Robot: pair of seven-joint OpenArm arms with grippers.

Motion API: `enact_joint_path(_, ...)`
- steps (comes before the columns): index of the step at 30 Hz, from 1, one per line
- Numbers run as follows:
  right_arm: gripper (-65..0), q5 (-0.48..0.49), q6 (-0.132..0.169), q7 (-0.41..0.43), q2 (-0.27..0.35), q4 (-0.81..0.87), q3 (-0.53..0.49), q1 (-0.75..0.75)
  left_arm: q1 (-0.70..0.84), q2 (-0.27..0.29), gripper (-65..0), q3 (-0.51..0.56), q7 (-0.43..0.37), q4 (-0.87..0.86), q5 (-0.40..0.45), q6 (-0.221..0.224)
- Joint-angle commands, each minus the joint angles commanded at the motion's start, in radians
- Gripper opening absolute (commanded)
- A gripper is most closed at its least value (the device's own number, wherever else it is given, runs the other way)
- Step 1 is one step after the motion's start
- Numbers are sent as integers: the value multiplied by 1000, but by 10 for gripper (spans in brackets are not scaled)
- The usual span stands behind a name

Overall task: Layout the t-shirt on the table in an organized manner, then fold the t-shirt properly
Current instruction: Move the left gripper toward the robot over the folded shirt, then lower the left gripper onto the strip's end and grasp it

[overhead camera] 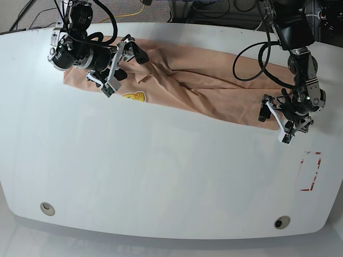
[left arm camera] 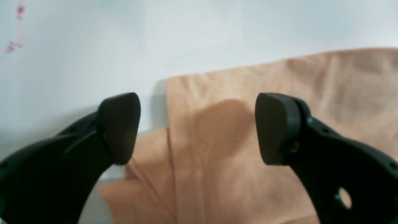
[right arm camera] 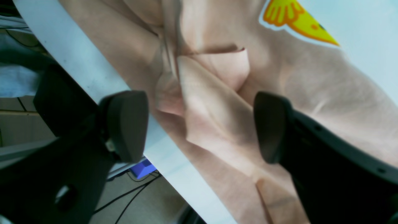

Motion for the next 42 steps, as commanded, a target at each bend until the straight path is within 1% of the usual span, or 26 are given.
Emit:
enact_joint_path(7,-141,-2,0,2,0,0,0,0,-26,0,-107,0,0,-80,0,0)
enact_joint_path(16,-141,-2,0,2,0,-2,3,2,-28,0,-110,2,0,-89,0,0)
enact_joint_path(18,-141,-2,0,2,0,-2,5,2,-28,0,-124,2,0,-89,0,0)
enact_joint_path(19,-141,-2,0,2,0,-2,5,2,-28,0,-142,6,0,-89,0,0)
enact_joint_path(21,-141,-2,0,2,0,-2,5,2,-28,-2,-210,17,0,-89,0,0)
enact_joint_path(22,-141,-2,0,2,0,-2,5,2,-28,-2,-253,20,0,-89,0,0)
enact_joint_path(23,-141,-2,0,2,0,-2,5,2,-28,-2,-317,21,0,-89,0,0)
enact_joint_path(24,-141,-2,0,2,0,-2,3,2,-28,-2,-347,21,0,-89,0,0)
enact_joint_path(25,-141,-2,0,2,0,-2,3,2,-28,-2,-410,21,0,-89,0,0)
enact_joint_path(28,-141,-2,0,2,0,-2,3,2,-28,-2,-518,21,0,-87,0,0)
enact_joint_path(30,-141,-2,0,2,-2,-2,3,2,-29,-2,-576,21,0,-83,0,0)
enact_joint_path(32,-141,-2,0,2,-2,-2,3,2,-29,-2,-615,21,0,-81,0,0)
enact_joint_path(35,-141,-2,0,2,-2,-2,3,2,-38,-2,-647,21,0,-80,0,0)
enact_joint_path(38,-141,-2,0,2,-2,-2,3,2,-40,-2,-650,21,0,-77,-2,0)
enact_joint_path(42,-141,-2,0,2,-2,-2,3,0,-40,0,-650,15,0,-12,-2,0)
